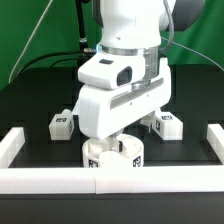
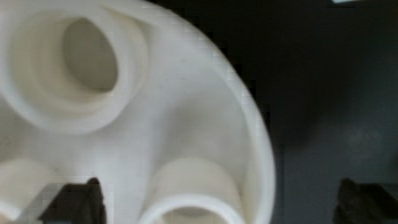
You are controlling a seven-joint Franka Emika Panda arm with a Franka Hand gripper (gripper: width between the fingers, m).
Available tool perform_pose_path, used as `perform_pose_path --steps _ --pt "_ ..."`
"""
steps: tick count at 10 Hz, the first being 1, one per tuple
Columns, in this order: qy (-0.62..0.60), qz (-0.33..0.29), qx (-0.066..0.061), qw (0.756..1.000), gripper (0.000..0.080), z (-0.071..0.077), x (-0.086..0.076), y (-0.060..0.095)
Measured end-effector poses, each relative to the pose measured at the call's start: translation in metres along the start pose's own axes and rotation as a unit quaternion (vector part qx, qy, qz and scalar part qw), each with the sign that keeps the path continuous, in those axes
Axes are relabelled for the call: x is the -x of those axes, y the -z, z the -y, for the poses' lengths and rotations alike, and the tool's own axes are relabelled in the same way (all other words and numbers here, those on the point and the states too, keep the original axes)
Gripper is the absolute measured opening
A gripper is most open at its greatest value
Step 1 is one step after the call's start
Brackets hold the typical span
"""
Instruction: Assemble stool
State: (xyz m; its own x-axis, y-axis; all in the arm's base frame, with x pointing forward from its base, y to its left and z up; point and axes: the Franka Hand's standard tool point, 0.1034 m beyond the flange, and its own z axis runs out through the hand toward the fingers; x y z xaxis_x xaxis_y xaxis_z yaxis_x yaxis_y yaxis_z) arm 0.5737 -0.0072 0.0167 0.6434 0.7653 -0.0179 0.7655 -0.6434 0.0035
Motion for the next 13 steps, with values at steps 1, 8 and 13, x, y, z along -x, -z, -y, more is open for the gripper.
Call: perform_pose_path --steps 1,8,13 --pt "0.0 0.0 0.0 1.0 0.0527 0.0 0.0 0.0" --pt "0.0 0.0 0.0 1.0 0.0327 0.0 0.0 0.0" --pt "0.006 -0.005 -0.002 1.0 0.0327 0.012 -0.016 0.0"
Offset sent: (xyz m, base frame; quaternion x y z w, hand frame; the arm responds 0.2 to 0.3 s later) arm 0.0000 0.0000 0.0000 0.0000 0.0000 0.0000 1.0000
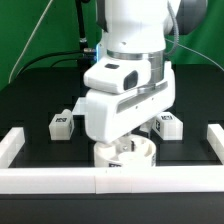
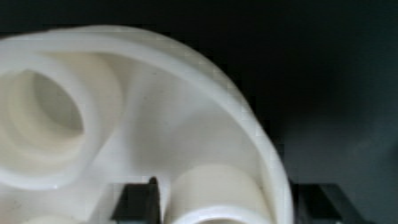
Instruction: Assemble stool
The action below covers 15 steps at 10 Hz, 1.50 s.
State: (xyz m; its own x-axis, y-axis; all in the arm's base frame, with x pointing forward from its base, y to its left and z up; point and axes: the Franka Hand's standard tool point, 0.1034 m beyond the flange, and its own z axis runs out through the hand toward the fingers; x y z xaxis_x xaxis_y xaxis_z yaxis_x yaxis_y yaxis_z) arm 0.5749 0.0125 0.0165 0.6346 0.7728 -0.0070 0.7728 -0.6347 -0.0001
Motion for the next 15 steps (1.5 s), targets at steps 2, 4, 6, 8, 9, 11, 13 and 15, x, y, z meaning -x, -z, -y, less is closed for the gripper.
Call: perform_pose_path --steps 2,4,6,8,9,11,13,15 --pt "0.015 -0.017 0.005 1.0 0.0327 0.016 -0.029 0.0" --pt "0.027 -0.023 0.001 0.999 0.0327 0.026 -0.053 0.0" --pt "0.01 -0.021 -0.004 1.0 0.0327 0.037 -0.069 0.0" --pt "-0.007 -0.016 -0.012 1.0 0.0327 0.045 -0.08 0.001" --pt "-0.011 -0.016 -0.015 1.0 0.0327 0.048 -0.086 0.001" --pt "-0.03 -0.016 -0.012 0.999 0.0327 0.049 -0.087 0.001" --pt "-0.03 -0.016 -0.012 0.999 0.0335 0.048 -0.087 0.001" --pt "-0.034 -0.013 -0.01 0.999 0.0514 0.043 -0.082 0.0"
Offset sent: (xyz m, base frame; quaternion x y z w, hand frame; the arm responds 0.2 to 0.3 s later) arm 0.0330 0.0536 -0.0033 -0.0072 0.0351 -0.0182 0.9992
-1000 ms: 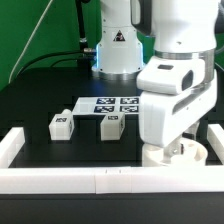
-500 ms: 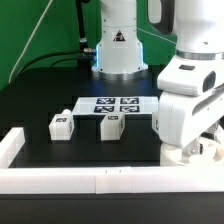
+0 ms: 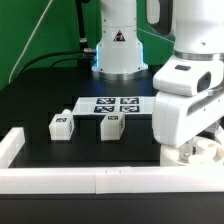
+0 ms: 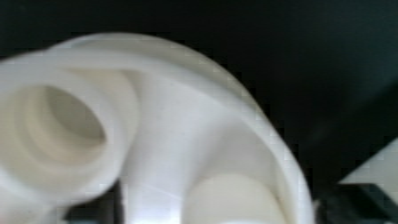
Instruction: Assemble stool
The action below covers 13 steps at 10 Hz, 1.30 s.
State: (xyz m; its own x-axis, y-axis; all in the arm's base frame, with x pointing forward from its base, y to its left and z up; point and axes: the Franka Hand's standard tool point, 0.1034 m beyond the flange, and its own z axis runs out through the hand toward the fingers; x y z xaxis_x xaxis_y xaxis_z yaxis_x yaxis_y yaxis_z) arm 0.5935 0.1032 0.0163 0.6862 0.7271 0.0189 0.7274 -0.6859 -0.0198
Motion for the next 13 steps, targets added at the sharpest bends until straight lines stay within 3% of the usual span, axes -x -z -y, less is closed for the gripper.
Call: perform_pose_path --steps 1,2,8,9,12,13 --pt "-0.001 0.001 0.001 1.0 0.062 -0.002 0.001 0.0" --pt "-0.002 0.001 0.001 1.0 0.0641 -0.002 0.002 0.0" --pt "-0.002 0.001 0.001 1.0 0.0649 -0.002 0.002 0.0" --pt "-0.002 0.004 -0.002 1.0 0.0649 -0.004 0.003 0.004" --pt "-0.022 0.0 0.008 1.0 0.0649 -0.011 0.017 0.053" --pt "-0.037 0.001 0.008 0.999 0.0649 -0.01 0.022 0.055"
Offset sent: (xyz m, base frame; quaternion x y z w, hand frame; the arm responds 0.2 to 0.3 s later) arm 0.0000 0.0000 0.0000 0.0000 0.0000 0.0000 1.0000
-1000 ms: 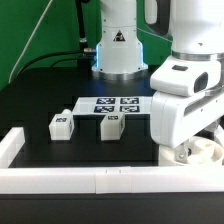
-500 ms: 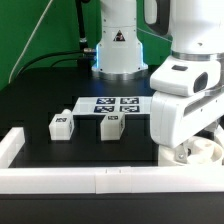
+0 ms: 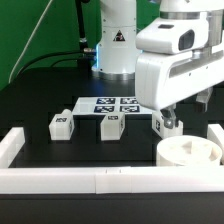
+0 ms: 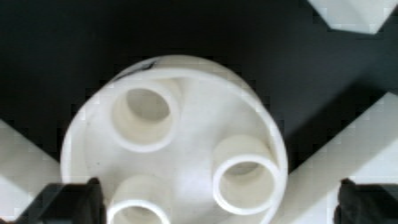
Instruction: Assemble stool
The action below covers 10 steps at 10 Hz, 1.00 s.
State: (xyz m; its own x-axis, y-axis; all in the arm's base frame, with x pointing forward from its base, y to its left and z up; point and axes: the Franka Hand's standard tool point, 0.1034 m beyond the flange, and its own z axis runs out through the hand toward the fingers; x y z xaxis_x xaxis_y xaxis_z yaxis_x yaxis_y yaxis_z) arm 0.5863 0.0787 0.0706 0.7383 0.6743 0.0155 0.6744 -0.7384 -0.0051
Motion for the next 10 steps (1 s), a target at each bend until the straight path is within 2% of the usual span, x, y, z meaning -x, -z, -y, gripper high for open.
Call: perform_pose_path --steps 3,5,6,8,9,10 --pt "-0.027 0.002 -0.002 1.0 0.0649 0.0 0.002 -0.004" --pt "-0.096 0.002 -0.003 0.995 0.0649 0.001 0.002 -0.004" --pt "-0.185 0.006 -0.005 0.983 0.0649 0.002 0.005 -0.005" --pt "-0.287 0.011 -0.007 0.958 0.0649 0.01 0.003 -0.008" --pt "-0.335 0.009 -0.013 0.942 0.0649 0.011 0.001 -0.008" --pt "-0.324 0.01 -0.014 0.946 0.0649 0.012 0.001 -0.008"
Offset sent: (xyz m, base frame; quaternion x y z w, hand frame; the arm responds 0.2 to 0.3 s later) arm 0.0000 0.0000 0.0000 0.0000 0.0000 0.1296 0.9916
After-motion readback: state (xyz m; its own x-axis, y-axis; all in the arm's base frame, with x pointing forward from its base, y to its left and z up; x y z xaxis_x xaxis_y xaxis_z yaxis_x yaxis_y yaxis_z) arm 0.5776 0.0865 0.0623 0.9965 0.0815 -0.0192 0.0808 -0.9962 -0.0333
